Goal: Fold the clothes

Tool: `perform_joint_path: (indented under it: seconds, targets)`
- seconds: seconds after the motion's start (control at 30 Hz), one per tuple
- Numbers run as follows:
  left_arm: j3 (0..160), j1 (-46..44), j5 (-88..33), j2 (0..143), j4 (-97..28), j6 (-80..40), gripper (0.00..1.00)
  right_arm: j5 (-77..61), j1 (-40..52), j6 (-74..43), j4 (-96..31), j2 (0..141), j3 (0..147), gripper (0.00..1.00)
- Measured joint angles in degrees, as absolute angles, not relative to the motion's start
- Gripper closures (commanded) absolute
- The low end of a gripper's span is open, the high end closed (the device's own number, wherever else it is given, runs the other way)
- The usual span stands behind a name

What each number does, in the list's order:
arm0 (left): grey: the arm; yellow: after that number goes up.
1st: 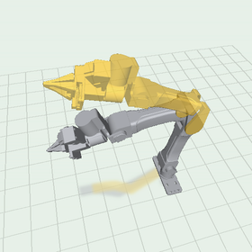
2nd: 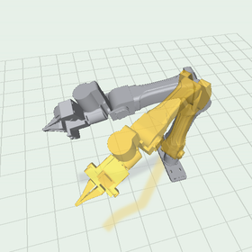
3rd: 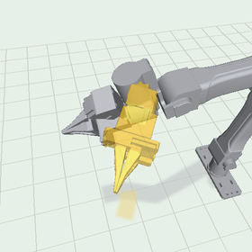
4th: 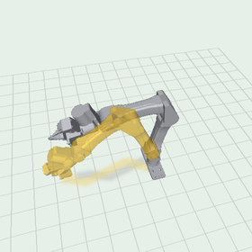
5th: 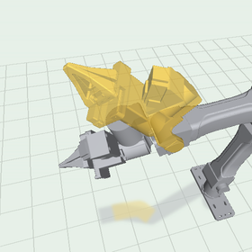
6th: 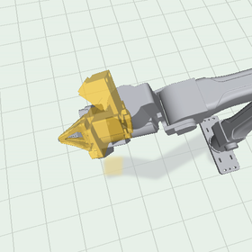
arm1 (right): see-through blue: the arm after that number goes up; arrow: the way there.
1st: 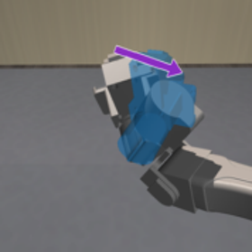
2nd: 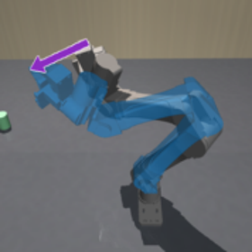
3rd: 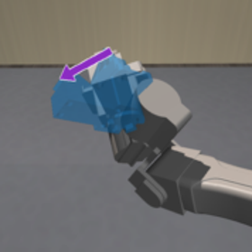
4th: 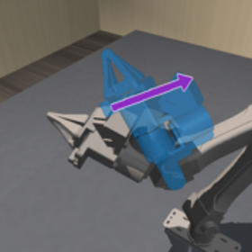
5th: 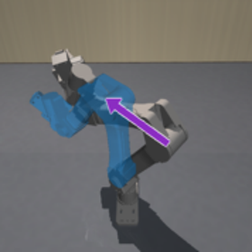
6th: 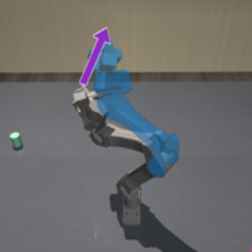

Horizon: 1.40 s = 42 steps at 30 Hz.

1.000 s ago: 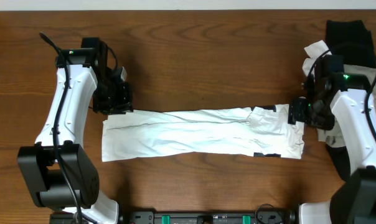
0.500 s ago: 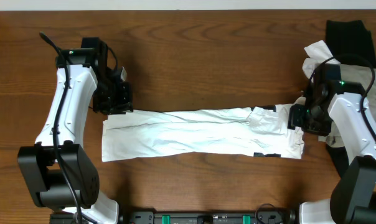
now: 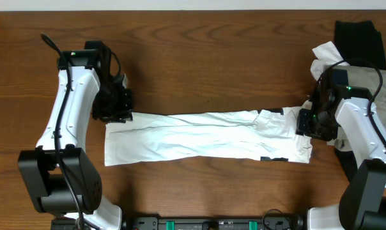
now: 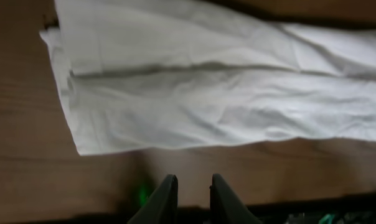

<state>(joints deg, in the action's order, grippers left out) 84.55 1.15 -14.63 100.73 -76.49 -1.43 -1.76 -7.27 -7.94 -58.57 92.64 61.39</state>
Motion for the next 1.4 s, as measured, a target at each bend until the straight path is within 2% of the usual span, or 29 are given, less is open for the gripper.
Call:
perform_joint_path:
  seconds: [0.37, 0.7, 1.03, 1.17, 1.3, 1.4]
  targets:
    - [77.3, -6.5, -14.6, 87.8, -76.5, -1.5, 0.81, -1.8, -7.3, -8.0, -58.2, 92.6, 61.4, 0.56]
    - [69.7, -6.7, -14.6, 74.8, -76.5, -1.7, 0.81, -1.8, -7.3, -8.0, -57.6, 92.6, 61.3, 0.56]
    - [68.8, -6.7, -14.6, 66.1, -76.0, -1.7, 0.8, -1.8, -7.3, -8.1, -55.0, 92.6, 59.0, 0.59]
    - [68.8, -6.7, -14.6, 64.2, -76.0, -1.7, 0.8, -1.9, -7.3, -8.2, -54.5, 92.6, 58.3, 0.75]
    - [68.8, -6.7, -14.6, 63.3, -76.0, -1.7, 0.8, -2.5, -7.3, -8.5, -54.4, 92.6, 58.3, 0.98]
    - [68.8, -6.7, -14.6, 63.2, -75.9, -1.7, 0.8, -3.3, -7.3, -8.6, -54.6, 92.6, 58.3, 0.99]
